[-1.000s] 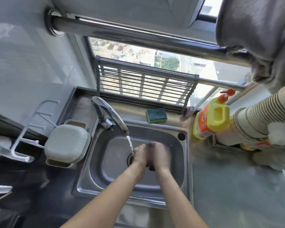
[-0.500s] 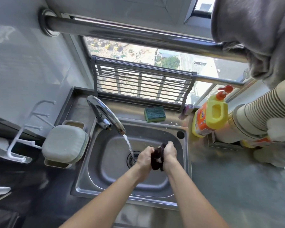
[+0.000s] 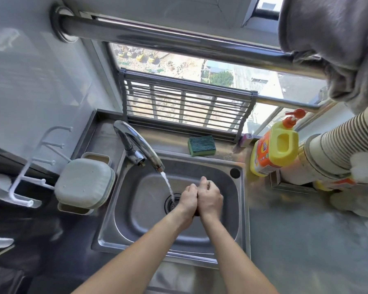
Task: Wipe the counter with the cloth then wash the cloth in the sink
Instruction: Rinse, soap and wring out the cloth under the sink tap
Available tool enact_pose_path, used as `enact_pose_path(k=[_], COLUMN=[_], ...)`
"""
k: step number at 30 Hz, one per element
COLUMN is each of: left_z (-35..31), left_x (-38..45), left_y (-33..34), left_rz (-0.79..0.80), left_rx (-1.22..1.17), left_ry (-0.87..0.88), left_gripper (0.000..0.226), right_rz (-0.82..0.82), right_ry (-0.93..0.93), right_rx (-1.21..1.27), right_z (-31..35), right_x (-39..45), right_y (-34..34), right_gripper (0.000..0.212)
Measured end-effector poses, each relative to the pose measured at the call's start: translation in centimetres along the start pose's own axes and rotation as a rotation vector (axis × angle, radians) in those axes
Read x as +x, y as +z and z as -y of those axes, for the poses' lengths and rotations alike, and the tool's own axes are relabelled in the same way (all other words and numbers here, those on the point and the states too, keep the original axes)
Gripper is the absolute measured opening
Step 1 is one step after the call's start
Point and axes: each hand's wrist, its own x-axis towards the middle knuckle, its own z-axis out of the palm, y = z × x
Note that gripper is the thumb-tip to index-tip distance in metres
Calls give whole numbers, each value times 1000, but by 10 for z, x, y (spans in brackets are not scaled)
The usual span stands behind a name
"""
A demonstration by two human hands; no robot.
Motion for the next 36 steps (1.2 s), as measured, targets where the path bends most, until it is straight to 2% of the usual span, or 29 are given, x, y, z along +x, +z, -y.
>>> enact_pose_path(k=[2,4,6,7,9,12,14,16,18,21,23,25,27,29,31,32,34,36], left_z=[-1,3,8,7,2,0,2,5,5,11,22,29,29,24,18,15,10,7], left_x=[-5,-6,-2,1,10,17,13,7,1,3,4,4,6,14,27,32,33,24], left_y=[0,-2,-7,-10,-16,-19,-19,-14,-9,-7,-10,-15,-21,-26,-28,-26,-20,-14], left_rz=[50,88,17,-46,-95,-76,-18,30,18,-8,94,216,244,75,-117,-157,-158,-155], left_rx=[59,102,59,-17,-262,-326,-183,-19,109,217,254,341,463,478,346,284,366,448], left_ry=[37,76,117,113,7,-167,-212,-170,-83,139,247,261,268,229,63,14,40,88], left_gripper=[18,7,6,9,11,40,53,51,43,34,38,40,36,26,12,11,13,35], right_rz=[40,95,129,154,169,215,249,236,194,217,242,245,252,239,301,360,415,327], right_ry=[209,453,541,486,222,-145,-199,-155,-105,111,361,614,722,670,510,434,330,258], right_rx=[112,379,564,577,475,223,219,255,240,251,344,461,500,509,535,530,502,470], right_z=[6,15,16,15,7,-13,-18,-15,-16,-12,-9,-8,-11,-12,-10,-11,-13,-8], right_x=[13,21,21,18,6,-16,-23,-20,-8,11,19,26,28,24,9,-1,-18,-25], right_y=[-6,-14,-18,-18,-13,-7,-2,1,5,6,0,-12,-21,-23,-13,-6,6,11], right_gripper=[47,46,40,35,27,41,27,12,14,29,40,45,46,39,29,28,21,10])
